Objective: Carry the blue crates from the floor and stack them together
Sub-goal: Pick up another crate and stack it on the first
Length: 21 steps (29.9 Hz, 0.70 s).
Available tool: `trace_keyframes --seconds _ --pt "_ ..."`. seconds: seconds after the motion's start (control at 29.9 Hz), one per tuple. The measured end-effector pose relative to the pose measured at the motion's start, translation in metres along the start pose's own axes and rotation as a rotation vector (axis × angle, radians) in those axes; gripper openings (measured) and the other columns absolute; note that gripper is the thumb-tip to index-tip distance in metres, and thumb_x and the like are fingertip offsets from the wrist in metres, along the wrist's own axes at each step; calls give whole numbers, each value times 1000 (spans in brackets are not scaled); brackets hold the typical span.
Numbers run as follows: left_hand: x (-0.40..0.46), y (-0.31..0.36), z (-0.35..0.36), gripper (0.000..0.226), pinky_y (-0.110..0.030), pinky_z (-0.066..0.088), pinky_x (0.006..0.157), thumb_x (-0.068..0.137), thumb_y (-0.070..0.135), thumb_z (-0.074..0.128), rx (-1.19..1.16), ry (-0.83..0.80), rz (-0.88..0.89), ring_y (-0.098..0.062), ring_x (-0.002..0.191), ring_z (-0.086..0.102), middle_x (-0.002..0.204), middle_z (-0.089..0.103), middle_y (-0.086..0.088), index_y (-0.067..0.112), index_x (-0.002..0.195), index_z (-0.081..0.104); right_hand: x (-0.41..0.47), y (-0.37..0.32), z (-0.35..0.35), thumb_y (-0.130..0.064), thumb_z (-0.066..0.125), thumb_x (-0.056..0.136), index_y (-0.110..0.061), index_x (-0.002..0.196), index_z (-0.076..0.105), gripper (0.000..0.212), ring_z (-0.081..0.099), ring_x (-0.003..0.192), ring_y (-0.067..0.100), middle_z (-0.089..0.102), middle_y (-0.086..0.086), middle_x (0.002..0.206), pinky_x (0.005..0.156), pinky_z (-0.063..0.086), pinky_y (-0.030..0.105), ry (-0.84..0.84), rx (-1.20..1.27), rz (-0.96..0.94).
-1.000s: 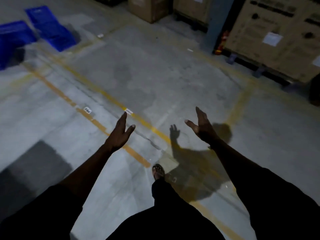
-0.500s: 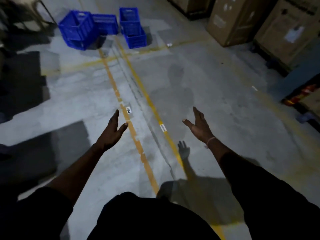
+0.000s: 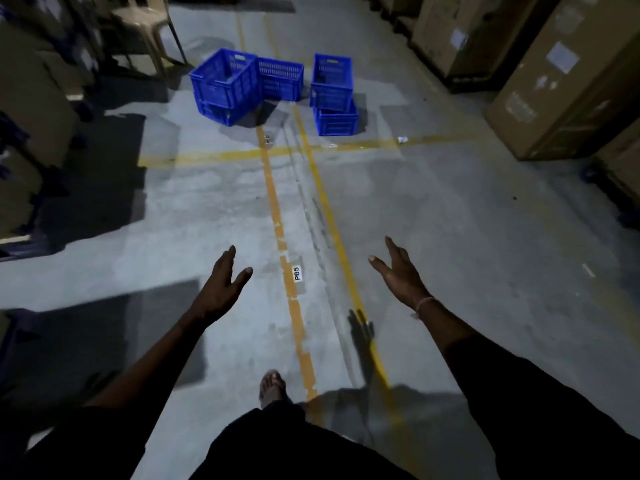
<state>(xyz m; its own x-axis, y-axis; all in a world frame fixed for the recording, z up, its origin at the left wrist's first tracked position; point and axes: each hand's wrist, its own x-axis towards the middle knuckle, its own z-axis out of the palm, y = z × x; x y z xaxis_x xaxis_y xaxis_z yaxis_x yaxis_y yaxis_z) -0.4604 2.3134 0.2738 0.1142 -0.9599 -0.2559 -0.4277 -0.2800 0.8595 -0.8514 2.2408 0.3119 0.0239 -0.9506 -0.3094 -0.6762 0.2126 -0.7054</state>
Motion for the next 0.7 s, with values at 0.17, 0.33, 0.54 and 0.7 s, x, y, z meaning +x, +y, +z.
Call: trace_keyframes --seconds 0.17,0.33,0.54,0.7 --pt "121 32 -53 79 -38 25 123 96 56 49 121 -76 61 -15 151 24 168 5 4 29 160 11 100 -66 8 -61 52 95 -39 159 15 77 30 148 22 18 -5 165 115 28 35 42 58 -7" --pt "229 61 -82 81 -40 27 122 94 63 47 168 -123 115 -15 150 27 168 2 9 35 160 9 194 -113 10 -59 53 96 -36 159 17 77 28 149 22 19 0 165 114 27 33 74 67 -1" --pt "371 77 -98 82 -46 26 122 94 65 46 179 -121 138 -15 153 19 167 5 12 34 160 8 335 -158 3 -58 53 96 -35 160 16 77 28 149 25 18 -1 165 112 29 36 72 83 -3" --pt "502 106 -116 83 -46 27 122 93 64 46 192 -80 114 -16 153 21 168 6 9 33 160 9 472 -199 -16 -56 54 96 -34 160 18 76 27 149 24 18 1 165 113 28 35 63 95 2"
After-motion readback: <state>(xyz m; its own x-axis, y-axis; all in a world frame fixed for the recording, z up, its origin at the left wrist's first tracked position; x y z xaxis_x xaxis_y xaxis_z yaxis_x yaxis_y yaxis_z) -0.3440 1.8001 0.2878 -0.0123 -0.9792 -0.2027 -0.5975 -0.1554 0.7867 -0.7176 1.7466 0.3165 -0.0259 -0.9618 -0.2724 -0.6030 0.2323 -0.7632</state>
